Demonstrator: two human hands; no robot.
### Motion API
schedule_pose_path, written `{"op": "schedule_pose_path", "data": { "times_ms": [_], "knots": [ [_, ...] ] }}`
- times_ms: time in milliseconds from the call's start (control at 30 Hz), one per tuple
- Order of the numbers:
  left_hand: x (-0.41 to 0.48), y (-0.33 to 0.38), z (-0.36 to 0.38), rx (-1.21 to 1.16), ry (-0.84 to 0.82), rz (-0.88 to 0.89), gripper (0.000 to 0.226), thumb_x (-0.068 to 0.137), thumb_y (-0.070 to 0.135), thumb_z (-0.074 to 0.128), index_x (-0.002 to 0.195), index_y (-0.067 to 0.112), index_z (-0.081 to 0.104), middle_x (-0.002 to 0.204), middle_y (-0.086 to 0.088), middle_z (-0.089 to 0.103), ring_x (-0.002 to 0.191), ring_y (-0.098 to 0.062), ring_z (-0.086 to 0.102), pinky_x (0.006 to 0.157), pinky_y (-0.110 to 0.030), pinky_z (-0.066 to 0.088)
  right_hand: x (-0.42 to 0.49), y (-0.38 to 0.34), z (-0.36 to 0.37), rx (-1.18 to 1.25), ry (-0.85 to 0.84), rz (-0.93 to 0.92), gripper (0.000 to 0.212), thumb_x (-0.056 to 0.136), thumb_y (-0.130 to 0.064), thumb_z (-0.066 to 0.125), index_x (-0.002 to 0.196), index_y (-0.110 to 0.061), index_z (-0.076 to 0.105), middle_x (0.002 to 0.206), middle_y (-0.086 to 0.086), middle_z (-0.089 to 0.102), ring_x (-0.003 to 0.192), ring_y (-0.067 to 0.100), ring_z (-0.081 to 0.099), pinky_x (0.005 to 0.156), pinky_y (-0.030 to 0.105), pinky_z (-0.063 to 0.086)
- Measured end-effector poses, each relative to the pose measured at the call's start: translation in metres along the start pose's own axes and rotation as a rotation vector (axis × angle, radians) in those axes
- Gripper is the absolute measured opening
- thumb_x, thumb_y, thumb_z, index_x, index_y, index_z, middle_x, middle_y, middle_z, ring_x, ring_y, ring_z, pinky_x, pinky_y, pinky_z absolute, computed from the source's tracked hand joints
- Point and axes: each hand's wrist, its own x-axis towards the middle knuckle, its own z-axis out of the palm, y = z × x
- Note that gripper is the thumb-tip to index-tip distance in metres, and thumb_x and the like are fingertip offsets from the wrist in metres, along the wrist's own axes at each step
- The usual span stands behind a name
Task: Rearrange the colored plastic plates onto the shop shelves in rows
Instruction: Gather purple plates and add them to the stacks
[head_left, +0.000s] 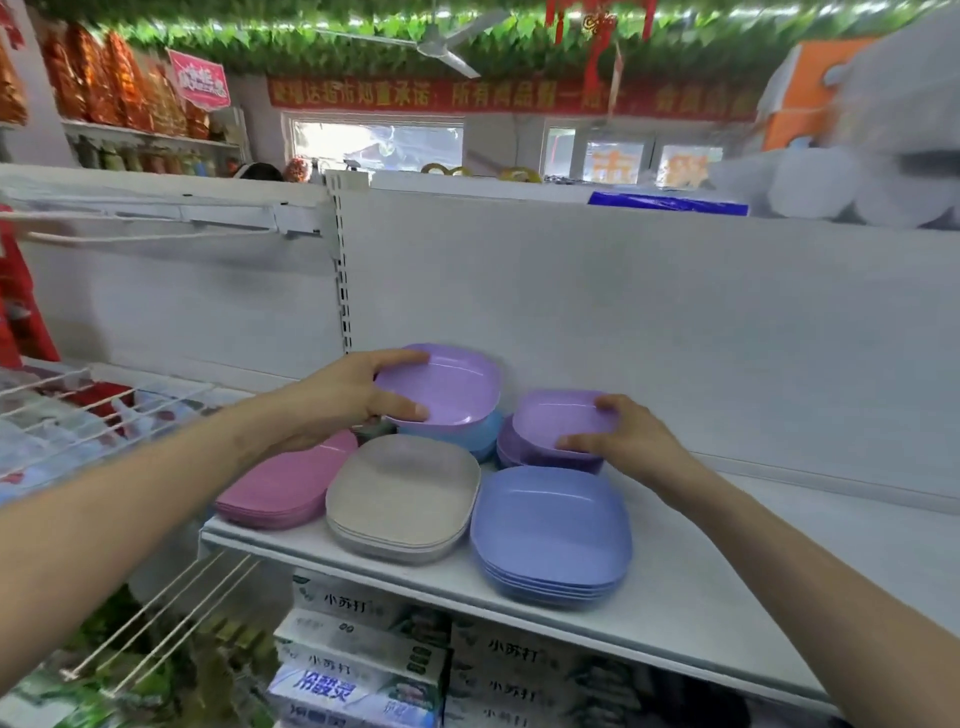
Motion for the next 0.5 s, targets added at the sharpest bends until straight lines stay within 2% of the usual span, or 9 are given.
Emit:
{"op": "schedule_pose_path", "data": {
  "times_ms": [67, 133, 267, 367, 500],
  "knots": [
    [0.009, -0.005, -0.006, 0.034, -0.021, 0.018, 0.07, 0.079, 0.021, 0.088, 0.14, 0.04, 0.06, 0.13, 0.007, 0.06, 0.093, -0.012, 0.063, 0.08, -0.029, 0.056, 0.002, -0.005, 0.006, -0.047, -0.027, 0.026, 0.095, 0.071, -0.053, 0.089, 0.15, -0.024, 0.045, 0.143, -0.004, 0.054, 0.122, 0.018, 0.053, 0.1, 0.035, 0.045],
    [0.016, -0.011, -0.013, 0.049, -0.028, 0.025, 0.069, 0.079, 0.023, 0.088, 0.139, 0.042, 0.06, 0.127, 0.006, 0.061, 0.091, -0.012, 0.061, 0.075, -0.025, 0.052, 0.004, -0.008, 0.01, -0.126, -0.037, 0.045, 0.097, 0.071, -0.057, 0.087, 0.152, -0.025, 0.044, 0.146, -0.002, 0.054, 0.126, 0.02, 0.056, 0.104, 0.037, 0.046],
    [0.027, -0.019, -0.022, 0.058, -0.044, 0.032, 0.068, 0.079, 0.024, 0.088, 0.138, 0.041, 0.06, 0.122, 0.003, 0.061, 0.084, -0.012, 0.058, 0.074, -0.028, 0.048, 0.005, -0.013, 0.012, -0.348, -0.066, 0.06, 0.098, 0.071, -0.072, 0.077, 0.154, -0.03, 0.044, 0.151, -0.006, 0.053, 0.131, 0.021, 0.056, 0.107, 0.042, 0.047],
    [0.033, -0.019, -0.024, 0.066, -0.044, 0.035, 0.066, 0.08, 0.024, 0.087, 0.138, 0.041, 0.06, 0.12, 0.004, 0.059, 0.085, -0.013, 0.058, 0.076, -0.03, 0.049, 0.006, -0.014, 0.011, -0.45, -0.088, 0.102, 0.098, 0.066, -0.081, 0.073, 0.151, -0.043, 0.045, 0.15, -0.013, 0.054, 0.133, 0.02, 0.055, 0.106, 0.041, 0.047],
    [0.043, -0.016, -0.021, 0.075, -0.069, 0.038, 0.066, 0.079, 0.025, 0.088, 0.137, 0.044, 0.061, 0.122, 0.005, 0.057, 0.092, -0.015, 0.059, 0.078, -0.03, 0.05, 0.01, -0.01, 0.013, -0.329, -0.173, 0.156, 0.095, 0.065, -0.076, 0.08, 0.15, -0.048, 0.046, 0.151, -0.011, 0.052, 0.134, 0.018, 0.053, 0.11, 0.037, 0.044]
  ]
}}
